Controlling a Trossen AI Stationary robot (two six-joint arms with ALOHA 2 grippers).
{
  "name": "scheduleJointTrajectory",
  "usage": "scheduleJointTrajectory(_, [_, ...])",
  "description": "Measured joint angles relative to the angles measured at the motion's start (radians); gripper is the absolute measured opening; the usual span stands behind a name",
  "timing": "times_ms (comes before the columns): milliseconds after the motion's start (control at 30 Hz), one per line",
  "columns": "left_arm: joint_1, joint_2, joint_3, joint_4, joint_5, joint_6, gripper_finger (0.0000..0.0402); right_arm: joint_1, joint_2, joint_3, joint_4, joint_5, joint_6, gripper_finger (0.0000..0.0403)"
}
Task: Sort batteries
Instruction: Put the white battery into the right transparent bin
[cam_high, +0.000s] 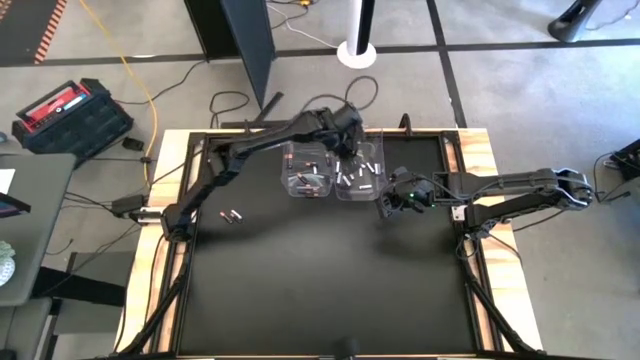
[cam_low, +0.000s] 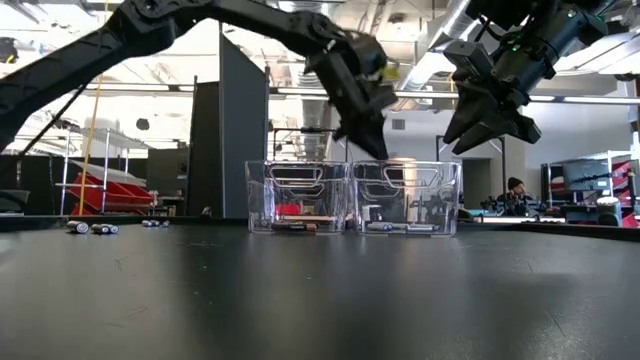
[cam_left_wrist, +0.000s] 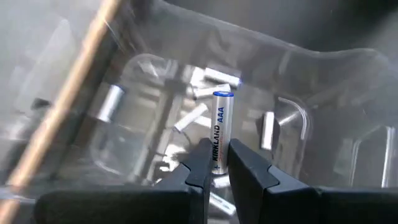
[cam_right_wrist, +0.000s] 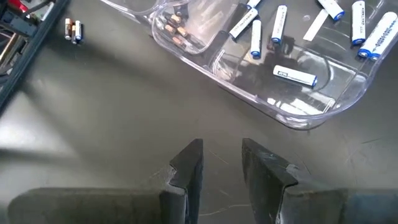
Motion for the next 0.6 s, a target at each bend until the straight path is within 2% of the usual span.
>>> scheduleJointTrajectory(233, [-0.007,0.087,0.001,-0.026,0.023,-0.053,0.0038,0.015,0.0,0.0,-0.022,-0.001,-0.017,0.0127])
scheduleJointTrajectory(600, [-0.015,0.113,0.001,-0.025,0.027,-0.014,0.0039,0.019,0.0,0.0,-0.025,-0.001,-0.039,0.0127])
